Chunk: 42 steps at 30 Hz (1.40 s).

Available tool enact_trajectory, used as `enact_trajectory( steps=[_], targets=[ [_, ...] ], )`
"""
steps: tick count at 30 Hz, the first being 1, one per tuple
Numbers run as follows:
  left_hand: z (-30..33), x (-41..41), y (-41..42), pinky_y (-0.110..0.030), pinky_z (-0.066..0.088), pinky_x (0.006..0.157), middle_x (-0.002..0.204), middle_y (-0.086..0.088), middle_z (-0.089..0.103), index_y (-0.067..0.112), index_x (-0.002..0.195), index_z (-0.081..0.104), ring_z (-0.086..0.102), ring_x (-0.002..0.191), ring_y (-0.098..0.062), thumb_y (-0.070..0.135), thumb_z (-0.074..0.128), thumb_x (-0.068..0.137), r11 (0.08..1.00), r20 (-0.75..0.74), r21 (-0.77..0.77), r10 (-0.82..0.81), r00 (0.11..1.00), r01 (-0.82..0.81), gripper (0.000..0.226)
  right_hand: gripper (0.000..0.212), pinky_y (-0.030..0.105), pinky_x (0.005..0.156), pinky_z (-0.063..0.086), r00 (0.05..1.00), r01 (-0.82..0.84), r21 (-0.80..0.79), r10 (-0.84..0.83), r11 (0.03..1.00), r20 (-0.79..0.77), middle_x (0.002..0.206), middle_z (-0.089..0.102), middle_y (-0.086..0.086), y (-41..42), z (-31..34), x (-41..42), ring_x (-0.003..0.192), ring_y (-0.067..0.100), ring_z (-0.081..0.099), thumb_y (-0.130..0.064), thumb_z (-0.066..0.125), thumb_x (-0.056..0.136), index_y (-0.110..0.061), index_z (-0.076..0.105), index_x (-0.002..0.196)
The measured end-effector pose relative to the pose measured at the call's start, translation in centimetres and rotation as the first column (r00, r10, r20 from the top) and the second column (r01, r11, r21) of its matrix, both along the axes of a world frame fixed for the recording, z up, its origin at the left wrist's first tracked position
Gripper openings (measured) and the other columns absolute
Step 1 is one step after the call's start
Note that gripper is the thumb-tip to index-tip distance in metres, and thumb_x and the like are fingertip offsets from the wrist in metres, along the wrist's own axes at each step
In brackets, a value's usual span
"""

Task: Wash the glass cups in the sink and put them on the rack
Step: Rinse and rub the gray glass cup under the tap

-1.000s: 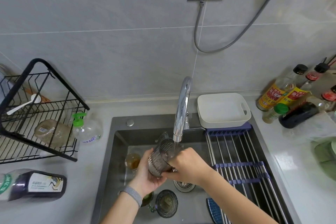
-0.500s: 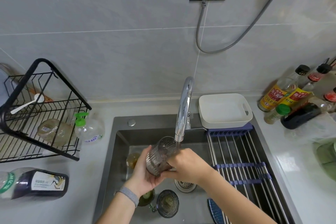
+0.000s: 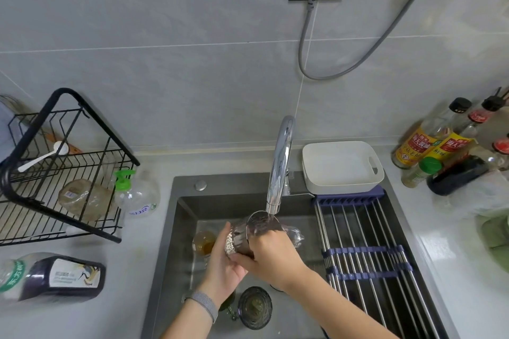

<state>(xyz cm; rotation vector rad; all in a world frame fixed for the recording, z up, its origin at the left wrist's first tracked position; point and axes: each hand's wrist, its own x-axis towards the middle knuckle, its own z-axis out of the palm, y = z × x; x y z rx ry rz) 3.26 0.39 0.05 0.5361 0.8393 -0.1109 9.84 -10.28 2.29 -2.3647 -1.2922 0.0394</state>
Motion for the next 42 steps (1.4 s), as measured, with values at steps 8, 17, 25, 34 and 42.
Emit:
enact_trajectory(
  steps=[8, 17, 25, 34, 42],
  targets=[
    [-0.2, 0.4, 0.8, -0.038, 0.059, 0.053, 0.089, -0.021, 0.072, 0.001, 0.111, 0.064, 0.072, 0.073, -0.034, 0.050, 0.064, 0.081, 0.999, -0.149, 0.048, -0.017, 0.989, 0.025, 0.057, 0.026, 0.024, 0.044, 0.046, 0.962, -0.272, -0.046, 0.273, 0.961, 0.006, 0.061, 0.059, -0.001, -2.5, 0.0, 2.3, 0.051, 0.022, 0.055, -0.028, 0.079, 0.064, -0.015, 0.056, 0.064],
    [0.3, 0.5, 0.3, -0.035, 0.057, 0.059, 0.096, -0.018, 0.071, 0.003, 0.110, 0.067, 0.069, 0.080, -0.030, 0.048, 0.059, 0.080, 0.999, -0.025, -0.034, 0.017, 1.000, -0.018, 0.055, 0.038, 0.020, 0.038, 0.031, 0.989, -0.151, 0.000, 0.151, 0.989, -0.011, 0.048, 0.043, -0.004, -1.6, 1.1, 1.3, 0.041, 0.019, 0.042, -0.040, 0.073, 0.068, -0.019, 0.045, 0.053],
    [0.4, 1.0, 0.2, -0.037, 0.060, 0.068, 0.091, -0.015, 0.073, 0.005, 0.100, 0.071, 0.072, 0.079, -0.031, 0.045, 0.065, 0.076, 1.000, -0.104, -0.018, 0.001, 0.995, -0.003, 0.048, 0.040, 0.026, 0.042, 0.040, 0.986, -0.125, 0.011, 0.125, 0.992, -0.106, 0.054, 0.054, -0.001, -1.5, 1.7, 0.9, 0.048, 0.023, 0.050, -0.050, 0.053, 0.078, -0.015, 0.052, 0.059],
    [0.5, 0.2, -0.6, -0.035, 0.058, 0.059, 0.087, -0.018, 0.074, 0.003, 0.101, 0.070, 0.073, 0.072, -0.030, 0.051, 0.050, 0.092, 0.996, -0.105, 0.039, -0.074, 0.992, 0.079, 0.053, 0.045, 0.031, 0.043, 0.039, 0.989, -0.144, -0.032, 0.142, 0.989, -0.033, 0.058, 0.057, 0.006, -2.4, 1.7, 2.0, 0.051, 0.032, 0.053, -0.048, 0.037, 0.089, -0.015, 0.045, 0.061],
    [0.2, 0.0, -0.6, -0.032, 0.058, 0.055, 0.086, -0.015, 0.071, 0.006, 0.089, 0.076, 0.069, 0.071, -0.027, 0.063, 0.051, 0.083, 0.994, -0.132, 0.004, -0.109, 0.985, 0.110, 0.062, 0.024, 0.032, 0.057, 0.036, 0.918, -0.235, -0.029, 0.212, 0.972, -0.335, 0.071, 0.047, -0.001, -2.7, 3.6, 2.0, 0.064, 0.022, 0.044, -0.042, 0.044, 0.082, -0.020, 0.038, 0.074]
  ],
)
